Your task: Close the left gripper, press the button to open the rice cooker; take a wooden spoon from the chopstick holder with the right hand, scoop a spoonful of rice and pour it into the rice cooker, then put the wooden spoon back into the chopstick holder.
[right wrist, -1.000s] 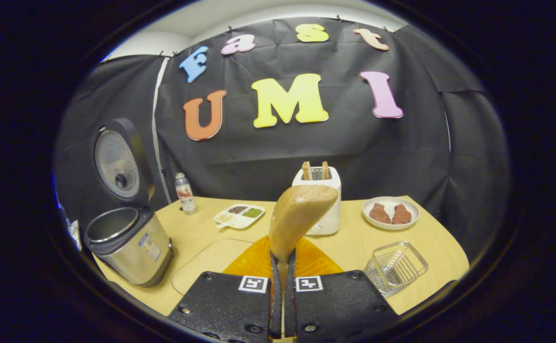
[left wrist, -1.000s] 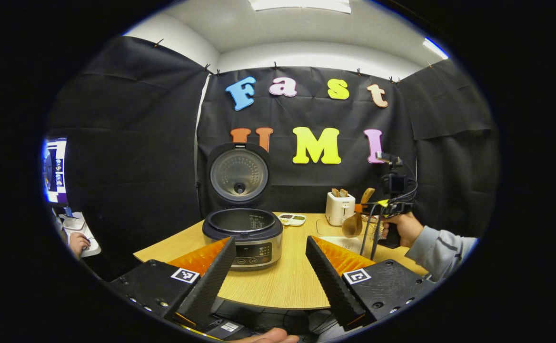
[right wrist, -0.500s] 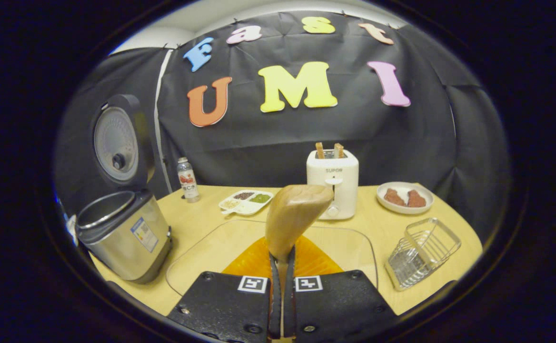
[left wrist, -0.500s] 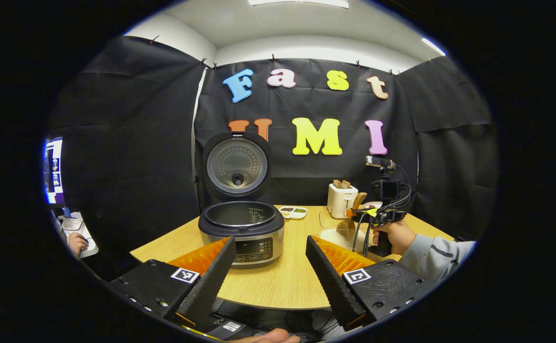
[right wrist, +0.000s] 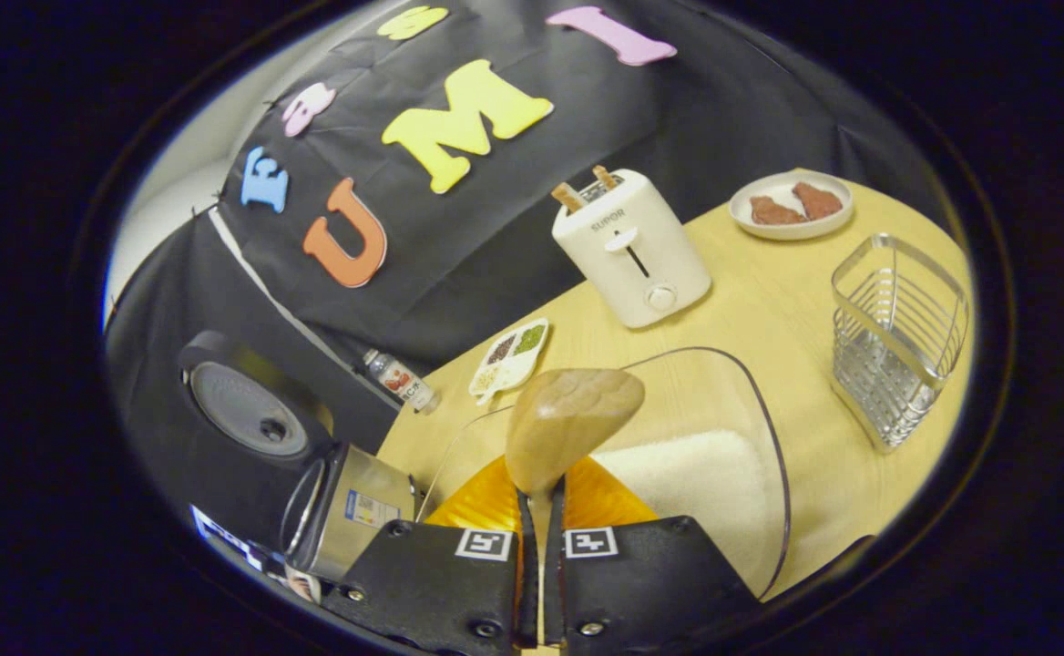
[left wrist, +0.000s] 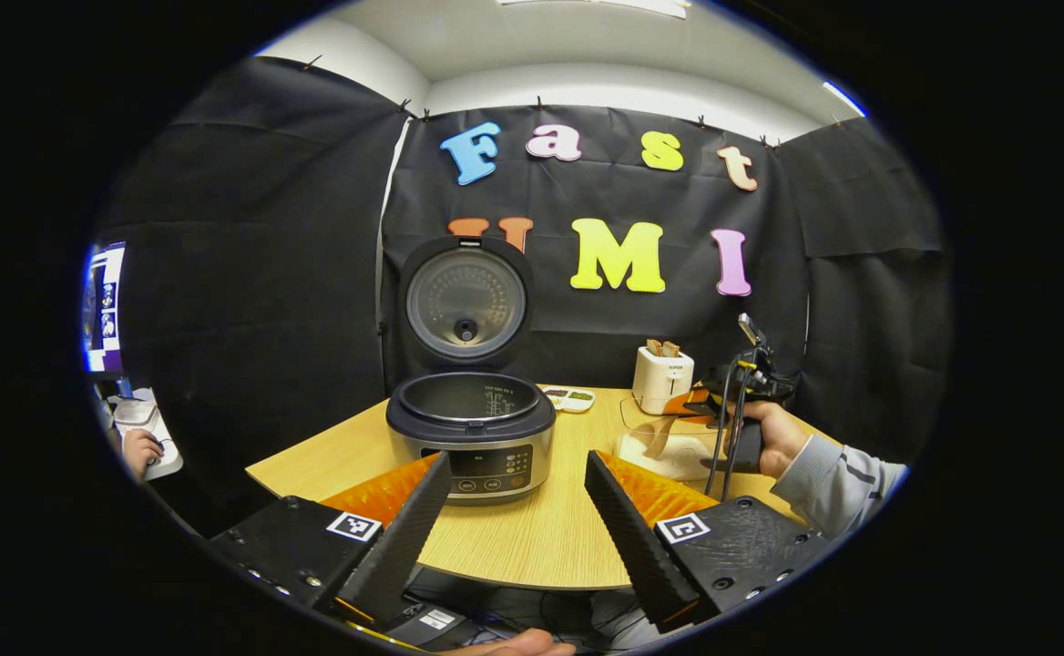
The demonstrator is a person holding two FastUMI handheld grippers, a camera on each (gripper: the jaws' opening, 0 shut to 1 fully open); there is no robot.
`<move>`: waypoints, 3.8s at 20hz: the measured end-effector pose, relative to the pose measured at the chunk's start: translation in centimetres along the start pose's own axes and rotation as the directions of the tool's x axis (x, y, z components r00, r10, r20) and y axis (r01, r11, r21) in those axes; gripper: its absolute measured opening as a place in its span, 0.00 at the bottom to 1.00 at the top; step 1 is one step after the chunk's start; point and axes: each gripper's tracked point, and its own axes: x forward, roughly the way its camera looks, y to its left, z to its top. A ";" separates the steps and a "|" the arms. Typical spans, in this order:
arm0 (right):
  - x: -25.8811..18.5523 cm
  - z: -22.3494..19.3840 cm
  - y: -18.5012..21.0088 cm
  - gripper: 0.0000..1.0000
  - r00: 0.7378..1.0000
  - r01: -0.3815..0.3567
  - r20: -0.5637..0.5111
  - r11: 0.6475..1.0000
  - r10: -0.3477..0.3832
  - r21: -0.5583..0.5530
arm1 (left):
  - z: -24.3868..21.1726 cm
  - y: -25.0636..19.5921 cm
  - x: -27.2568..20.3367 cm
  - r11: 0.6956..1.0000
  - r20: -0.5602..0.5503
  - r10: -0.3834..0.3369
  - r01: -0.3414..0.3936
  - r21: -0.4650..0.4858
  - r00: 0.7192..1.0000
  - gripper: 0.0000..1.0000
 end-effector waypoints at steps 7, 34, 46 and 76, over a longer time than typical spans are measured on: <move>-1.2 1.2 0.3 0.07 0.996 -0.081 -0.013 0.978 0.085 0.190 | 0.0 -0.4 -0.3 1.000 -0.017 0.011 -0.010 0.024 1.000 0.95; -10.2 3.3 14.6 0.07 0.907 -0.407 0.078 0.810 0.415 0.422 | 1.5 0.9 -3.9 1.000 0.023 -0.002 0.001 0.027 1.000 0.94; -0.5 -5.4 28.6 0.07 0.955 -0.281 -0.103 0.960 0.279 -0.006 | 0.2 5.1 -6.4 0.999 0.035 0.032 -0.033 0.010 0.999 0.94; -5.0 -8.0 33.6 0.08 0.974 0.041 0.136 0.456 0.179 -0.889 | -1.7 5.5 -7.2 0.999 0.012 0.040 -0.040 0.016 0.999 0.95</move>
